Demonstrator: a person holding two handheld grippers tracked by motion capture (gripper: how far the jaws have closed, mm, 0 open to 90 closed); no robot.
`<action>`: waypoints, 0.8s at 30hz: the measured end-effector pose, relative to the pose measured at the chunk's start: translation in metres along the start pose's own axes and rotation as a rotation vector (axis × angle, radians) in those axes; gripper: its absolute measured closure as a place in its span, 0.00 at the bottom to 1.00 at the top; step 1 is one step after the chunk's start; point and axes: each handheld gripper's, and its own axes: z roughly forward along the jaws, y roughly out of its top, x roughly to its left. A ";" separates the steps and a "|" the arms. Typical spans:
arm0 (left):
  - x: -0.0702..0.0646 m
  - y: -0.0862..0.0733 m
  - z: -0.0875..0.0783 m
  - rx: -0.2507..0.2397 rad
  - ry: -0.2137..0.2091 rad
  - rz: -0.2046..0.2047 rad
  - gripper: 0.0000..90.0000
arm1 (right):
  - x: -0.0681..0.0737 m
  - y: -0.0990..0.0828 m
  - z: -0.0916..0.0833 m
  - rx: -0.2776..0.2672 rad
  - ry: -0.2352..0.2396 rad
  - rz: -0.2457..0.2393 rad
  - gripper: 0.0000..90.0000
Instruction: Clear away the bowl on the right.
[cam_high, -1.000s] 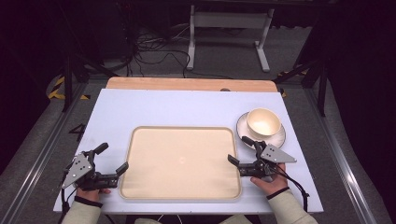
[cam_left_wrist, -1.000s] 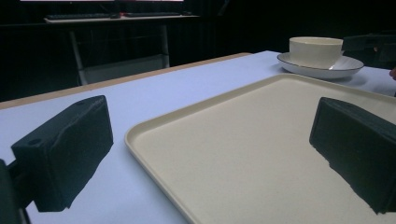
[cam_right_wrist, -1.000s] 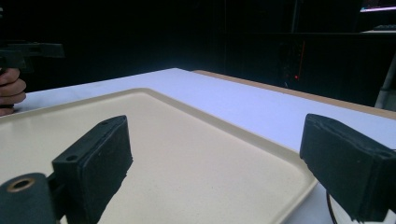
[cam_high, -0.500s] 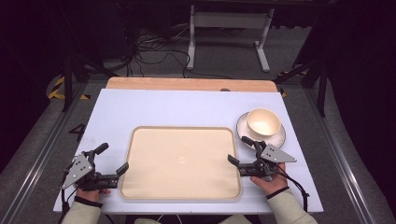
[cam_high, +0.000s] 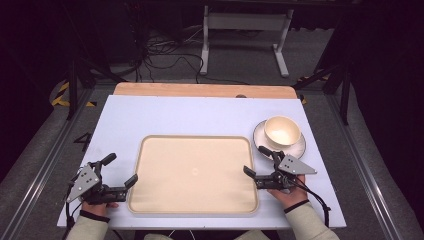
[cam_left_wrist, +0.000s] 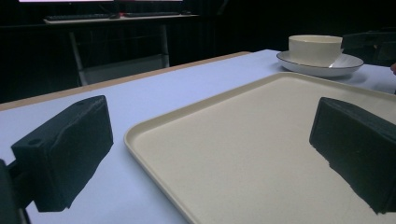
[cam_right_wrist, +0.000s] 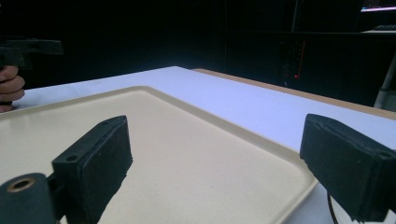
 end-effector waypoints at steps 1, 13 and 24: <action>0.000 0.000 0.000 0.000 0.000 -0.001 0.00 | 0.000 0.000 0.000 0.002 -0.003 0.002 0.10; 0.000 0.000 0.000 0.002 -0.002 0.004 0.00 | 0.008 0.006 0.007 0.062 0.019 0.047 0.07; 0.000 0.000 0.000 0.006 -0.003 0.006 0.00 | 0.017 0.029 0.006 0.019 0.048 0.034 0.05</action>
